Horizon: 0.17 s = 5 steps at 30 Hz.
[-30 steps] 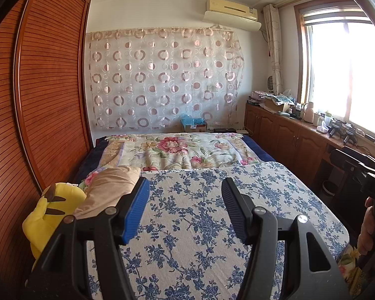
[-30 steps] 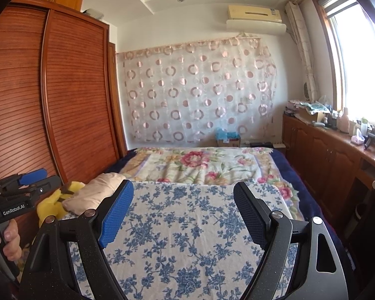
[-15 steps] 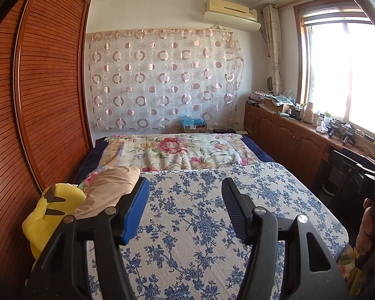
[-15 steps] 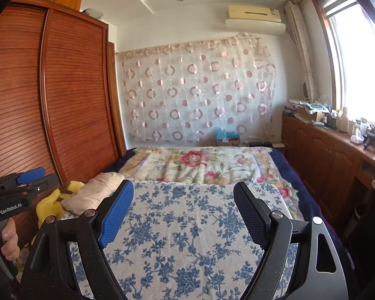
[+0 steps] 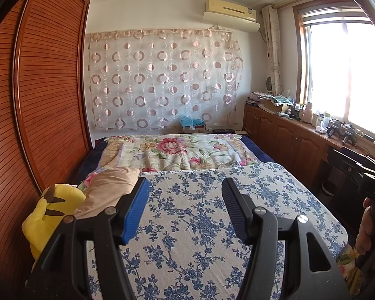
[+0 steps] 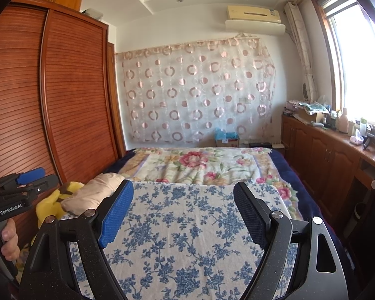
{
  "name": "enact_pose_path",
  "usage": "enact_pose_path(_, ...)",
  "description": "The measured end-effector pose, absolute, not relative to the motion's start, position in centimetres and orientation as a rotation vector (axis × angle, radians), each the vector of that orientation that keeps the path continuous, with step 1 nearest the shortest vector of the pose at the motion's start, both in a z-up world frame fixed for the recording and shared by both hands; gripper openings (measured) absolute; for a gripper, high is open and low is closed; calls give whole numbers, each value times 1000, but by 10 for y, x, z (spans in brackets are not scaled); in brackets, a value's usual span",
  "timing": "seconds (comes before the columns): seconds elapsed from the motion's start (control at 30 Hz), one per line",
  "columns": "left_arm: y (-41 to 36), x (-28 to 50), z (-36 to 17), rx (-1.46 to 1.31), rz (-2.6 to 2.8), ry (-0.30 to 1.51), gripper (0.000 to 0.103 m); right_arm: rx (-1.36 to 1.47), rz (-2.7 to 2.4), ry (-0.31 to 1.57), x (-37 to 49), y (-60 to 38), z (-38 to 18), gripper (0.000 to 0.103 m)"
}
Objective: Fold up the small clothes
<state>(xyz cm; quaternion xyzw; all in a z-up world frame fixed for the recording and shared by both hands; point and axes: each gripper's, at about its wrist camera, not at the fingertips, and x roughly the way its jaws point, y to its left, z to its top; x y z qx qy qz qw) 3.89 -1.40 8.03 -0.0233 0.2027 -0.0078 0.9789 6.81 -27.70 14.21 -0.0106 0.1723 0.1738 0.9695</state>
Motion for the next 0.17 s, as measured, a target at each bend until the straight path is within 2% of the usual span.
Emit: enact_pose_path(0.17,-14,38,81,-49,-13,408,60,-22,351,348,68,-277,142,84)
